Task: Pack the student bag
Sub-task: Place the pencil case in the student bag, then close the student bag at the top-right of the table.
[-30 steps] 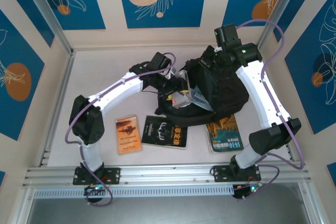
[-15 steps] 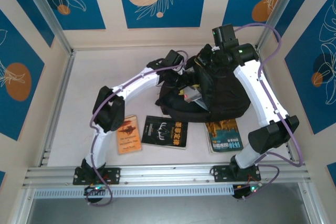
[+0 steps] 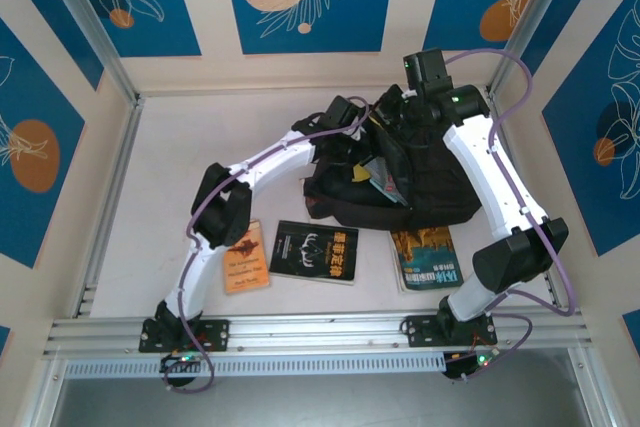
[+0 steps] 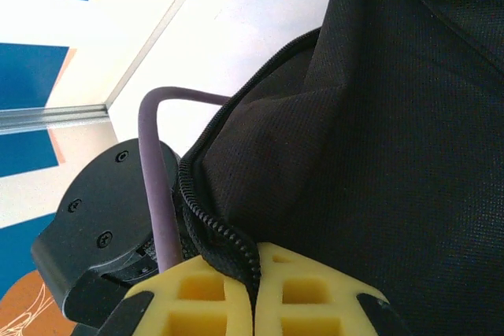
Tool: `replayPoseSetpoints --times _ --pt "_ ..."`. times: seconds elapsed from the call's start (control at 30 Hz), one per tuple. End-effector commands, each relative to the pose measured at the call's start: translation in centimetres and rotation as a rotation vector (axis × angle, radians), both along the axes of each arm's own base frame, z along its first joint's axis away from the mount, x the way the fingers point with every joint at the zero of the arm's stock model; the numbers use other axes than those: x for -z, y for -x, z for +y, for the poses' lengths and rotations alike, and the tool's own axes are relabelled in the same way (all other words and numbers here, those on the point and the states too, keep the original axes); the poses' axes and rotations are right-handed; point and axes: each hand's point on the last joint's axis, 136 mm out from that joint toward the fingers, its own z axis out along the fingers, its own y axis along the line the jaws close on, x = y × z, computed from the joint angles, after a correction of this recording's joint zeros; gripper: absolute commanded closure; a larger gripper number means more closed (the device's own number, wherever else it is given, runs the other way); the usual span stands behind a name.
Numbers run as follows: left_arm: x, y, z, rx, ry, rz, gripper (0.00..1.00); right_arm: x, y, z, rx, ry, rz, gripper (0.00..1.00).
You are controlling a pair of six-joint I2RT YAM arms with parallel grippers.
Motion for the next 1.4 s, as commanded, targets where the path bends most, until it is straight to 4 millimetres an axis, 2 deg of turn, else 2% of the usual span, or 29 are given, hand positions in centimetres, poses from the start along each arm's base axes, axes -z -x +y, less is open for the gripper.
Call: replayPoseSetpoints --times 0.0,0.07,0.17,0.4,0.53,0.67,0.73,0.87,1.0,1.17,1.27,1.37 --pt "-6.3 0.6 -1.3 0.055 0.136 -0.108 0.00 -2.0 0.3 0.2 -0.040 -0.042 -0.057 1.00" --pt "-7.4 0.7 -0.5 0.061 0.125 -0.144 0.00 -2.0 0.4 -0.5 -0.039 -0.011 -0.065 1.00" --pt "-8.3 1.2 2.1 0.055 0.033 -0.207 0.00 -2.1 0.8 -1.7 -0.041 0.033 -0.082 1.00" --pt "-9.6 3.5 10.5 -0.046 -0.135 -0.290 0.00 -1.2 1.5 -4.0 -0.039 0.107 -0.091 1.00" --pt "-9.2 5.0 15.9 -0.116 -0.261 -0.282 0.00 -0.4 1.5 -4.3 -0.061 0.123 -0.092 1.00" --pt "-8.3 6.6 21.6 -0.162 -0.464 -0.280 0.00 1.1 2.0 -3.0 -0.132 0.167 -0.089 1.00" --pt "-7.3 7.6 24.6 -0.199 -0.558 -0.253 0.00 2.2 2.4 -2.4 -0.168 0.210 -0.085 1.00" --pt "-5.0 9.8 28.8 -0.286 -0.597 -0.159 0.00 3.1 3.0 -1.7 -0.204 0.261 -0.091 1.00" --pt "-3.8 12.2 31.9 -0.344 -0.625 -0.106 0.00 2.0 2.1 -2.5 -0.174 0.291 -0.142 1.00" --pt "-4.7 14.7 35.4 -0.369 -0.756 -0.096 0.00 -0.5 0.3 -5.0 -0.083 0.352 -0.218 1.00" --pt "-5.0 15.8 36.6 -0.377 -0.800 -0.086 0.00 -2.0 -0.7 -6.1 -0.069 0.390 -0.273 1.00" --pt "-5.0 16.6 36.5 -0.371 -0.776 -0.068 0.00 -4.3 -1.4 -7.0 -0.071 0.430 -0.332 1.00"
